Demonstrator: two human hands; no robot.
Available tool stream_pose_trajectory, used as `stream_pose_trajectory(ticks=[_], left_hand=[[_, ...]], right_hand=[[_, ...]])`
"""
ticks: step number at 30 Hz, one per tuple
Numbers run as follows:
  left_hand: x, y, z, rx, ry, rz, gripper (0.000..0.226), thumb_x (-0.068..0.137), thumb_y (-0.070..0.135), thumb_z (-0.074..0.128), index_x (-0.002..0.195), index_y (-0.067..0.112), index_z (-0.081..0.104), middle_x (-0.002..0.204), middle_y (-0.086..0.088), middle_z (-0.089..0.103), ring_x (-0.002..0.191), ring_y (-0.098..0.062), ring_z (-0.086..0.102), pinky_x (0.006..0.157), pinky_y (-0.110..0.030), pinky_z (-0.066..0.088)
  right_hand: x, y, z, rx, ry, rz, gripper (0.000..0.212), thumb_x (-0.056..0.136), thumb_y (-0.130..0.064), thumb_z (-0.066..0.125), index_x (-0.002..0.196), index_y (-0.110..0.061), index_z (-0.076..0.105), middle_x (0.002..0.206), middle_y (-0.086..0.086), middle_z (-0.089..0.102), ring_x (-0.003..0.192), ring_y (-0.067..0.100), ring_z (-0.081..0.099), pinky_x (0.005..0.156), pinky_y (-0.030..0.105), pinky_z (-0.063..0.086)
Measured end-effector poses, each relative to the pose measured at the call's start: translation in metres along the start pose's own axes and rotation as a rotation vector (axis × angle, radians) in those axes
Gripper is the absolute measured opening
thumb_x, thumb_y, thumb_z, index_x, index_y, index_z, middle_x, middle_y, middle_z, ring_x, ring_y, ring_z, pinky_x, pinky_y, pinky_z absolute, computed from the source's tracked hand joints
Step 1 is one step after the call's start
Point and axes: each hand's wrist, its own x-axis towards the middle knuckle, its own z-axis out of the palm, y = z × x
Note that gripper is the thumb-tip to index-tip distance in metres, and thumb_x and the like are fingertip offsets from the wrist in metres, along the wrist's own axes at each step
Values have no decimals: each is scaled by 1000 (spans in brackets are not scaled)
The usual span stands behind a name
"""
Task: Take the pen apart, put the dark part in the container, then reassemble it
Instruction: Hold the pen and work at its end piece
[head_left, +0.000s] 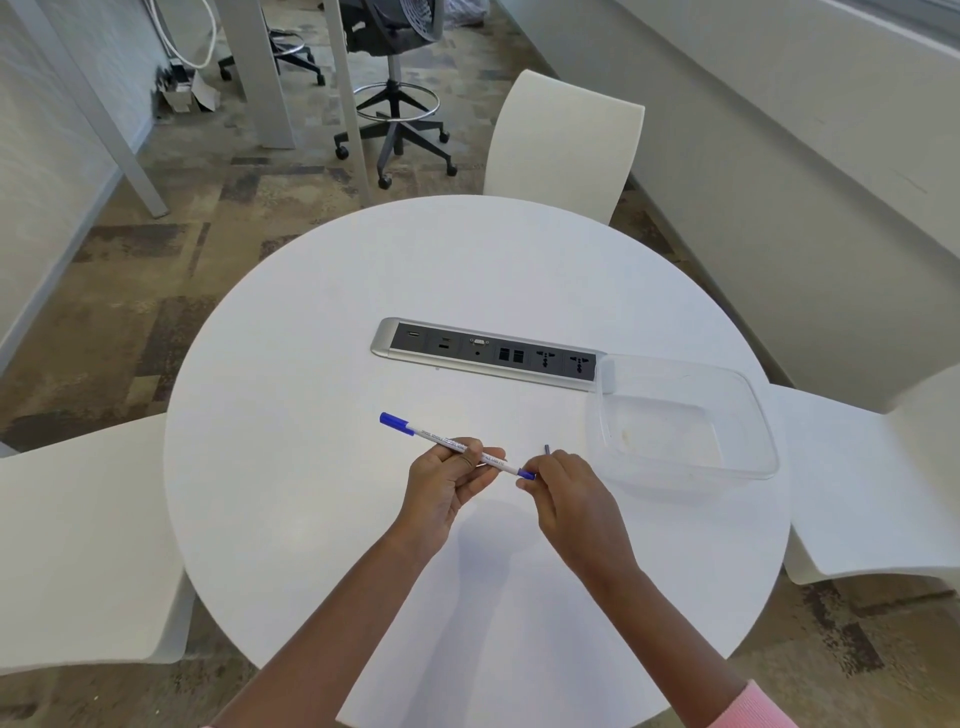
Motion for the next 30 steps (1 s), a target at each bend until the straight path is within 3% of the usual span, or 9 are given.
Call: stream_pose_trajectory(ticks=[3, 6, 8, 11, 14, 17, 21, 26, 30], left_hand=[[0, -1, 1, -35, -4, -18, 11, 91, 3, 49, 85, 1, 58, 68, -9, 74, 64, -17, 72, 57, -19, 57], [-1, 1, 2, -31, -13, -20, 11, 91, 3, 49, 83, 2, 58, 67, -9, 73, 63, -17, 72, 56, -19, 57], [-1, 1, 3, -22, -25, -13, 11, 91, 3, 50, 82, 2, 57, 67, -9, 73, 63, -16, 72, 57, -18, 57], [-2, 2, 4, -4, -38, 0, 10, 91, 4, 50, 82, 2, 56, 68, -8, 74, 64, -16, 72, 58, -18, 57], [0, 3, 5, 22, -46, 15, 10, 91, 4, 51, 82, 3, 56, 68, -7, 74, 65, -16, 72, 59, -18, 56], [0, 3, 4, 43, -40, 21, 11, 91, 3, 50, 81, 2, 56, 67, -6, 73, 65, -15, 71, 58, -18, 56], [0, 3, 3, 29, -24, 33, 11, 90, 3, 51, 81, 3, 57, 68, -7, 73, 65, -15, 71, 59, -18, 56], [2, 2, 2, 23, 7, 28, 10, 90, 3, 51, 84, 2, 60, 69, -8, 74, 65, -18, 72, 60, -20, 57], [3, 1, 1, 29, 10, 25, 10, 90, 2, 52, 84, 2, 60, 69, -8, 74, 65, -19, 72, 60, -20, 58]], right_hand=[[2, 3, 2, -2, 56, -50, 26, 83, -26, 45, 71, -11, 62, 58, 2, 56, 51, 19, 50, 55, 22, 33], [3, -2, 0, 111, 12, 25, 33, 83, -29, 43, 70, -7, 63, 57, 6, 56, 53, 22, 50, 52, 21, 32], [5, -8, -5, 318, -91, 193, 33, 84, -29, 44, 72, -5, 62, 60, 6, 55, 58, 22, 49, 54, 25, 33], [9, -13, -8, 636, -185, 463, 34, 91, -18, 48, 58, -12, 56, 48, -2, 44, 50, 16, 39, 53, 29, 30], [16, -11, -9, 930, -274, 713, 43, 93, -17, 47, 50, -13, 52, 35, -9, 38, 37, 9, 31, 47, 24, 27], [20, -10, -12, 1154, -428, 911, 41, 92, -20, 47, 53, -11, 53, 38, -5, 39, 39, 9, 32, 46, 20, 30], [16, -14, -11, 927, -380, 715, 38, 96, -25, 41, 63, -14, 56, 49, -1, 49, 47, 12, 43, 49, 20, 35], [4, -11, 0, 279, -165, 219, 10, 89, -22, 53, 95, -14, 57, 81, 4, 62, 77, 19, 54, 65, 23, 41], [4, -2, 8, 23, 0, 27, 22, 84, -26, 44, 81, -13, 61, 68, 1, 63, 69, 18, 55, 76, 25, 41]])
